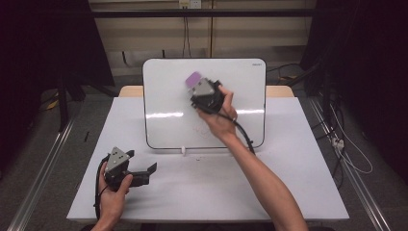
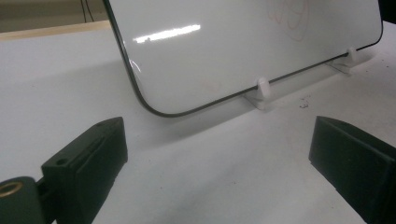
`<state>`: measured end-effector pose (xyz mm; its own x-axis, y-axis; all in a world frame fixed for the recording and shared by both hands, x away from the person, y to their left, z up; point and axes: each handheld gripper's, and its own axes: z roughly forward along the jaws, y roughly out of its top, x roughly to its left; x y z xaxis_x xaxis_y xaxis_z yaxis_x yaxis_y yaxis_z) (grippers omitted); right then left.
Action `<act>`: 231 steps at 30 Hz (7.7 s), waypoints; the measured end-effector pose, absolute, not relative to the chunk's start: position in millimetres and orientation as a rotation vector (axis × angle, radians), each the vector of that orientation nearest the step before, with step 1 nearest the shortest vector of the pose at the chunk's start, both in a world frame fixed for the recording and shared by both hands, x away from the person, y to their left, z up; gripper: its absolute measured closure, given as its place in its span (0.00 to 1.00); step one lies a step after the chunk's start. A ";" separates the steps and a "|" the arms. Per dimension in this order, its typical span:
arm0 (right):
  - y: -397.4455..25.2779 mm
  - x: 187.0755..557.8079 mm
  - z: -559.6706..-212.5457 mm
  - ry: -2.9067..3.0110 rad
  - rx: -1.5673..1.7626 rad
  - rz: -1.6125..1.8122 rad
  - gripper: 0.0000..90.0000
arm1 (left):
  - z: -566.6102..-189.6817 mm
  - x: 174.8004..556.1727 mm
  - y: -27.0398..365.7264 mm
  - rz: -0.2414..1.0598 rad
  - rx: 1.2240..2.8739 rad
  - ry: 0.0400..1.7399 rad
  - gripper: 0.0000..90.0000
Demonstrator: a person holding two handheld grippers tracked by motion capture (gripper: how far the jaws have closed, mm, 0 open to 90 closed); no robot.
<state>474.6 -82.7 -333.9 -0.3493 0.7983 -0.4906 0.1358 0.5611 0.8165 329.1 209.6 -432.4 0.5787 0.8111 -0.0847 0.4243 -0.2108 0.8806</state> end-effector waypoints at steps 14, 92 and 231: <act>-120.5 473.7 -330.3 1.752 0.801 0.755 0.46 | -431.9 328.7 207.8 0.500 1.840 1.002 0.05; -127.2 385.0 -408.6 2.002 0.795 1.088 0.46 | -425.4 329.3 194.0 0.523 1.834 0.982 0.06; -250.6 309.9 -436.0 1.824 1.240 1.271 0.05 | -380.3 404.2 142.2 0.623 1.963 0.969 0.28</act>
